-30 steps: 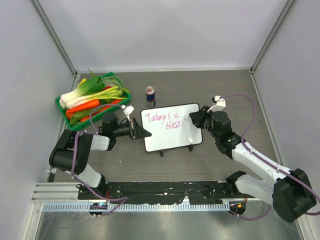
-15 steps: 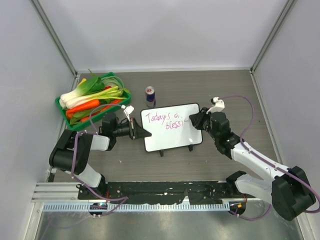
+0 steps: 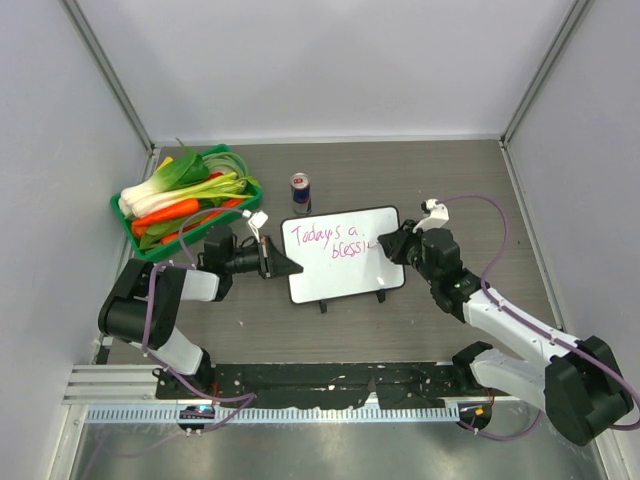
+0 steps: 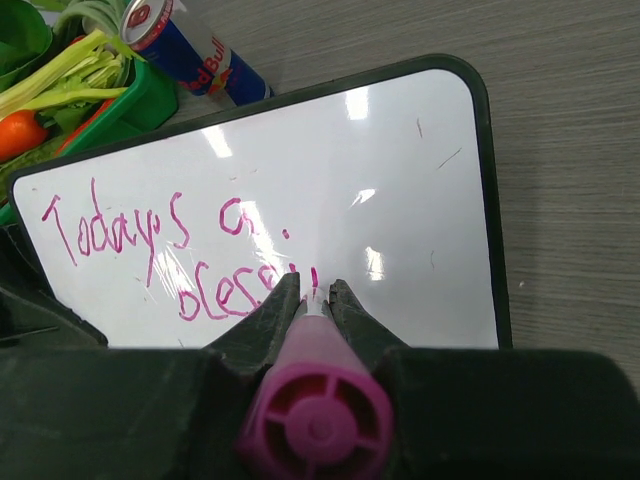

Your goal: Write a sentence on the whiteboard

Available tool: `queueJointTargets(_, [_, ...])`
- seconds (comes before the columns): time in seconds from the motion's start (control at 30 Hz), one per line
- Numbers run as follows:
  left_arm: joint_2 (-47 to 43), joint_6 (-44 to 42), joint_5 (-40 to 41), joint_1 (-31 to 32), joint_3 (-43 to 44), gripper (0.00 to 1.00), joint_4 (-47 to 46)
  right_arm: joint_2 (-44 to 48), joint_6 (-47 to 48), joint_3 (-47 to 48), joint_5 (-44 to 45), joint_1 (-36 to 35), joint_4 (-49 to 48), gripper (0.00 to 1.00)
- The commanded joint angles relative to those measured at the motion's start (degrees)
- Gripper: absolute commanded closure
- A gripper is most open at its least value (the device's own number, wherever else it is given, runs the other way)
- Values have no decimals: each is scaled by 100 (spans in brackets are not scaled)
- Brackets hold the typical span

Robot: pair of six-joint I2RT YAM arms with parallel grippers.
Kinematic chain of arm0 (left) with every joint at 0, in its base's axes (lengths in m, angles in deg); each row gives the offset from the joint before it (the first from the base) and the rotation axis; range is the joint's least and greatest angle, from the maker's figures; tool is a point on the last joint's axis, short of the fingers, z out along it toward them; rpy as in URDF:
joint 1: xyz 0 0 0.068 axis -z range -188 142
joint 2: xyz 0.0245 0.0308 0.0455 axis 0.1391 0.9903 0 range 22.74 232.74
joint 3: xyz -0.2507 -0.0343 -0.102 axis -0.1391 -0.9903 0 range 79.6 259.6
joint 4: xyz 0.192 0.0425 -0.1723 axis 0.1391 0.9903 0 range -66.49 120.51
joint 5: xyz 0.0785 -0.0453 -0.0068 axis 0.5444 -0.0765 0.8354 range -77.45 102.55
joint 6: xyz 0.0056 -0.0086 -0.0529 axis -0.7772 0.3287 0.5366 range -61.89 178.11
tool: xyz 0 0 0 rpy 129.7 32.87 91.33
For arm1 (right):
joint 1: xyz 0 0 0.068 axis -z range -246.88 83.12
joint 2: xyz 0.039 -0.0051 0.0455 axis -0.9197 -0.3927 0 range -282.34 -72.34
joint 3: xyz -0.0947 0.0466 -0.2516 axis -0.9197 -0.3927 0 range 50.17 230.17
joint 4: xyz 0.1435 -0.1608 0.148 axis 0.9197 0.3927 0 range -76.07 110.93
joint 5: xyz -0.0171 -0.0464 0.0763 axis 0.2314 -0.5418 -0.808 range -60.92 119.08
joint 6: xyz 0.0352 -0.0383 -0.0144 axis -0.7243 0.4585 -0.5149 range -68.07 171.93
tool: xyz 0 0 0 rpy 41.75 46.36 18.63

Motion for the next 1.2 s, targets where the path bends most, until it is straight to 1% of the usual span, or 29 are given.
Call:
queueJointTargets(0.0, [119, -157, 370, 11, 25, 100, 375, 117, 127, -118, -78, 23, 77, 99])
queueJointTargets(0.23, [128, -157, 379, 19, 25, 100, 375, 161, 101, -127, -60, 23, 103, 99])
queueJointTargets(0.73, [111, -157, 379, 19, 25, 100, 375, -76, 66, 250, 124, 15, -28, 99])
queueJointTargets(1.17, [119, -157, 379, 19, 34, 100, 375, -208, 162, 488, 405, 23, 156, 99])
